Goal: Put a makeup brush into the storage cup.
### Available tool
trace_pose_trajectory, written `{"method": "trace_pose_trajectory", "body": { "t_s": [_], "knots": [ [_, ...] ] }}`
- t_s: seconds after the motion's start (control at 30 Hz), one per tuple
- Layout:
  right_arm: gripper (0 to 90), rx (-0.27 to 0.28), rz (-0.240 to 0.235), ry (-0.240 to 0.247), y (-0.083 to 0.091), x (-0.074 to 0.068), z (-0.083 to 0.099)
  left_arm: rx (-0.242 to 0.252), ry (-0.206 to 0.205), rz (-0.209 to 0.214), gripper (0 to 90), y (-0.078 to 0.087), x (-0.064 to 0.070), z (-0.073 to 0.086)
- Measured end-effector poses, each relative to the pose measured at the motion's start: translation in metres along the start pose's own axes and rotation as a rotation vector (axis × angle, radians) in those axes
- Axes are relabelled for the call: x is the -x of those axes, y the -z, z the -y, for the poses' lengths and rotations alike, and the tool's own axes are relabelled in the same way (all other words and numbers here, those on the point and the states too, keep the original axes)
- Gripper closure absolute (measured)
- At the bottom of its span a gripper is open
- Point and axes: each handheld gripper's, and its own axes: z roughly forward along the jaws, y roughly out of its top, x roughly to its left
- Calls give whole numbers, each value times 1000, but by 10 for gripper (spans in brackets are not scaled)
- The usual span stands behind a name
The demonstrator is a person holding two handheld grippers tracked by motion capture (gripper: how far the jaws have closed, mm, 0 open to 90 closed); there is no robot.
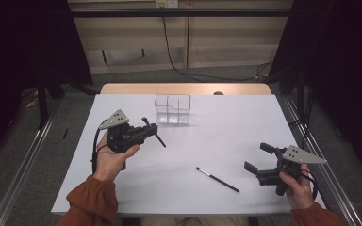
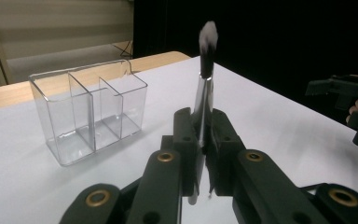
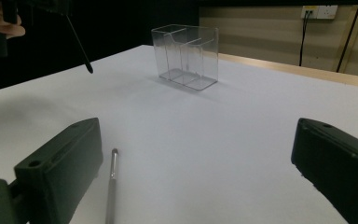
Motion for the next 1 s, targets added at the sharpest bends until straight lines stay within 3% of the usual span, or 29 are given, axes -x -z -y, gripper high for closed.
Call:
{"method": "trace_pose_trajectory", "body": {
  "t_s": [0.27,1.0],
  "knots": [
    [3,45,39,-13,2,0,1,11,20,-17,839,-1,-15,-5],
    [0,27,20,-5,-1,-3,3,21,0,-80,839,-18,-34,-42]
  ]
}}
